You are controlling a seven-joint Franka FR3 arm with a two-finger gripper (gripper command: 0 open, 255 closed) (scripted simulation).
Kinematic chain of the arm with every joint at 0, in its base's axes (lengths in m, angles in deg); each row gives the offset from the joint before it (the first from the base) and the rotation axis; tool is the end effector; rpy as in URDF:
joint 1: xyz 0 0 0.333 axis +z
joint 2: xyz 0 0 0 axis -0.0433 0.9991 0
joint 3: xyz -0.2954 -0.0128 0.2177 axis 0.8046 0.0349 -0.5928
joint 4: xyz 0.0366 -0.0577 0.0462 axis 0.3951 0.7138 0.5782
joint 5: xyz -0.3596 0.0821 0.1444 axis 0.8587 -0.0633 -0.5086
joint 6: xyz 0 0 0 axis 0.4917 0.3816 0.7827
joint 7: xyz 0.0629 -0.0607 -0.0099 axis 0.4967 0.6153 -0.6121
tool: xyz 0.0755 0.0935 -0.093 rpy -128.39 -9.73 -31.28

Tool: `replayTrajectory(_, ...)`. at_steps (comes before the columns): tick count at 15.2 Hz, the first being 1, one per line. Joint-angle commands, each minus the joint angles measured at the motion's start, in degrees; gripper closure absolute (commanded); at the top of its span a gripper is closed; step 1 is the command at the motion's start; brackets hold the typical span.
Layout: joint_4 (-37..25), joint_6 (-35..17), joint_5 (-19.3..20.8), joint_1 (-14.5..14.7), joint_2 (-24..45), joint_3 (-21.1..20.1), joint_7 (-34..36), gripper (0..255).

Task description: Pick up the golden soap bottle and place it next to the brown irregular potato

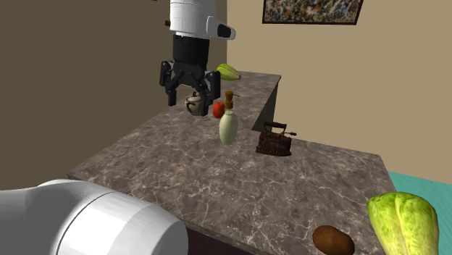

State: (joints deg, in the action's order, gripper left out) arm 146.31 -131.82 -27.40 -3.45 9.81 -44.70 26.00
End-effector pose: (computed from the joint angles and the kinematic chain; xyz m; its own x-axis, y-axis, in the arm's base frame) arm 0.2633 0.0002 0.5448 0.9813 -0.1189 -0.1515 -0.1311 -0.9886 -0.0736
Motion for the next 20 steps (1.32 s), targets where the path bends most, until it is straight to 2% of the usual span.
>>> replayTrajectory(1, 0.0, 0.0, 0.0, 0.0, 0.0, 0.0, 0.0, 0)
replayTrajectory(10, 1.4, -21.6, -0.3, 1.1, 12.6, 0.5, -4.3, 0)
replayTrajectory(20, -5.1, -41.6, -2.3, 2.7, 30.6, 1.1, -9.4, 0)
